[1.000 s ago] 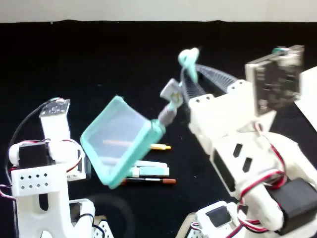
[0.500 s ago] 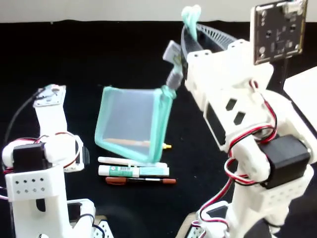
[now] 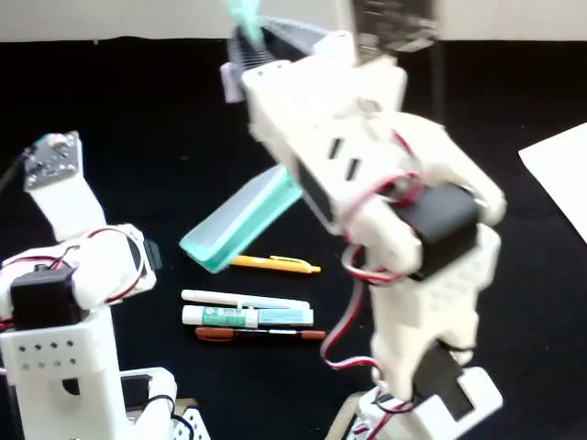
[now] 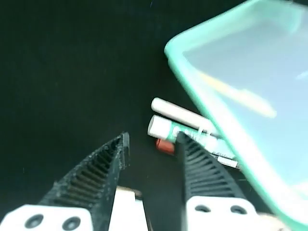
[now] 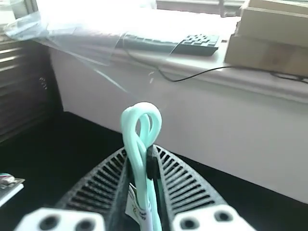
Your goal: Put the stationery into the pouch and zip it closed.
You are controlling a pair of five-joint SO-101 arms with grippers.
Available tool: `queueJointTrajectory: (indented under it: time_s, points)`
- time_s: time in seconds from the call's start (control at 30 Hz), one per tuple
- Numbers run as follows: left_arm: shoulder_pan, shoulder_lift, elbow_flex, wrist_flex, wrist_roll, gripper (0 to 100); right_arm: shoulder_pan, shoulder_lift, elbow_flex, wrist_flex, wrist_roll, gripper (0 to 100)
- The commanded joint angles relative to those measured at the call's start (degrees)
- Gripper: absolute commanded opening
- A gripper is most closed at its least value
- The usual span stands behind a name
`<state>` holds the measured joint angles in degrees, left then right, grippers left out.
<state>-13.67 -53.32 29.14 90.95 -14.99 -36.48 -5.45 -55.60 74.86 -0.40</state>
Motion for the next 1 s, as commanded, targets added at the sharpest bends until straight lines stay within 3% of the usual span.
queueJointTrajectory:
  time_s: [0.0, 0.2, 0.37, 0.57, 0.97]
  points:
    - [0.92, -0.04, 4.70, -2.64, 0.53, 0, -3.21, 3.03, -1.80, -1.36, 0.00, 0.6]
    - [0.57, 0.48, 14.29, -22.51, 0.70, 1, -4.79, 6.02, -1.80, -2.07, 0.00, 0.6]
    - [1.63, 1.80, 20.18, -34.02, 0.70, 1, -4.97, 7.25, -1.80, -4.18, 2.20, 0.6]
    - [9.98, 10.59, 27.38, -48.53, 0.70, 1, -9.54, 10.33, -1.80, -12.79, 7.12, 0.6]
    - [28.44, 15.78, 27.30, -50.11, 0.79, 1, -14.64, 11.82, -5.23, -13.85, 8.44, 0.6]
